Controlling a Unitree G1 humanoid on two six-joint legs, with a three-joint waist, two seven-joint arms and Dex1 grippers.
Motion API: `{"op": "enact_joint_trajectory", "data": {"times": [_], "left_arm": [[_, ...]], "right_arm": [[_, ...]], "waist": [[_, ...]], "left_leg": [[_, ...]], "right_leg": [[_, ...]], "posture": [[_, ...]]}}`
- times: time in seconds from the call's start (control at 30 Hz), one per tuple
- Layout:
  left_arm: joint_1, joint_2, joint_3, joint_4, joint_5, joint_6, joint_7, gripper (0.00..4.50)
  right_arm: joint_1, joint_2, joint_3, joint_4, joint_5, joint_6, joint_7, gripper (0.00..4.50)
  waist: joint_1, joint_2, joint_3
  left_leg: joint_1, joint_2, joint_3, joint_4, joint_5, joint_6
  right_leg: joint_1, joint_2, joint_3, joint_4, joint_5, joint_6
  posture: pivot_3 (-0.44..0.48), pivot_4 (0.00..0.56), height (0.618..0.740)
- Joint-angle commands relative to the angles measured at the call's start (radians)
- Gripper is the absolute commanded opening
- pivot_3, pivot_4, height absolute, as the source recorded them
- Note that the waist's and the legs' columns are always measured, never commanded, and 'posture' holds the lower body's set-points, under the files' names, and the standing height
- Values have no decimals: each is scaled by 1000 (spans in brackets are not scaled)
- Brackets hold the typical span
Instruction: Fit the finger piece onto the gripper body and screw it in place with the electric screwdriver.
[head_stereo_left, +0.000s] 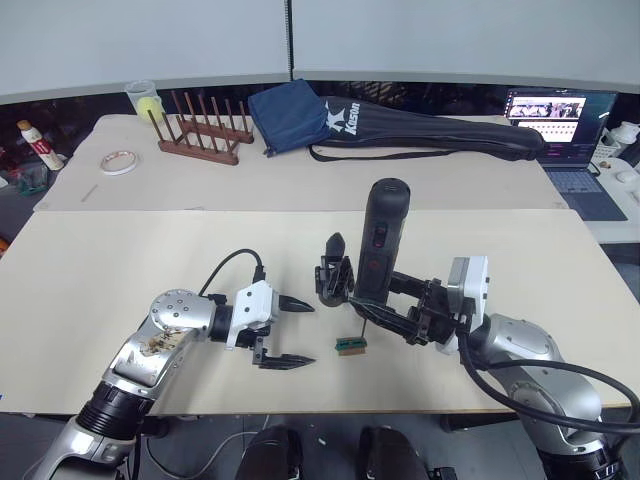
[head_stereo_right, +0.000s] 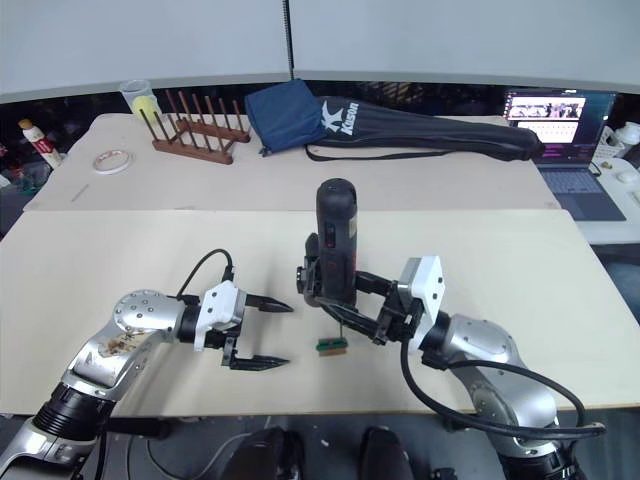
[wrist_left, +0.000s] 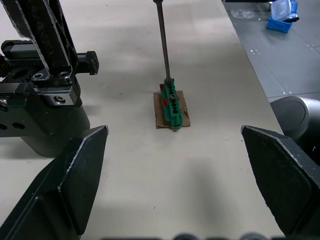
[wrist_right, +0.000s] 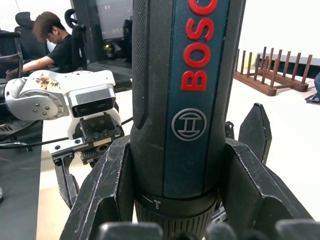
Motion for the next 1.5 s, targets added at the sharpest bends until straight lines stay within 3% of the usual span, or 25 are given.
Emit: {"op": "enact_joint_trajectory", "data": {"times": [0.03, 1.5], "left_arm": [[-13, -4, 2, -3, 3, -18, 1, 4500], [-15, -5, 2, -6, 9, -18, 8, 4500]], "right_arm": [[-6, -5, -30, -61, 41, -11, 6, 1967], [44, -51, -6, -34, 34, -17, 105, 1967]], "waist": [[0, 0, 0], [3, 0, 0]], "left_leg": [[0, 0, 0, 0, 0, 0], [0, 0, 0, 1, 0, 1]], "right_leg": [[0, 0, 0, 0, 0, 0], [0, 0, 0, 0, 0, 0]], "posture": [[0, 150, 740], [0, 150, 740]]}}
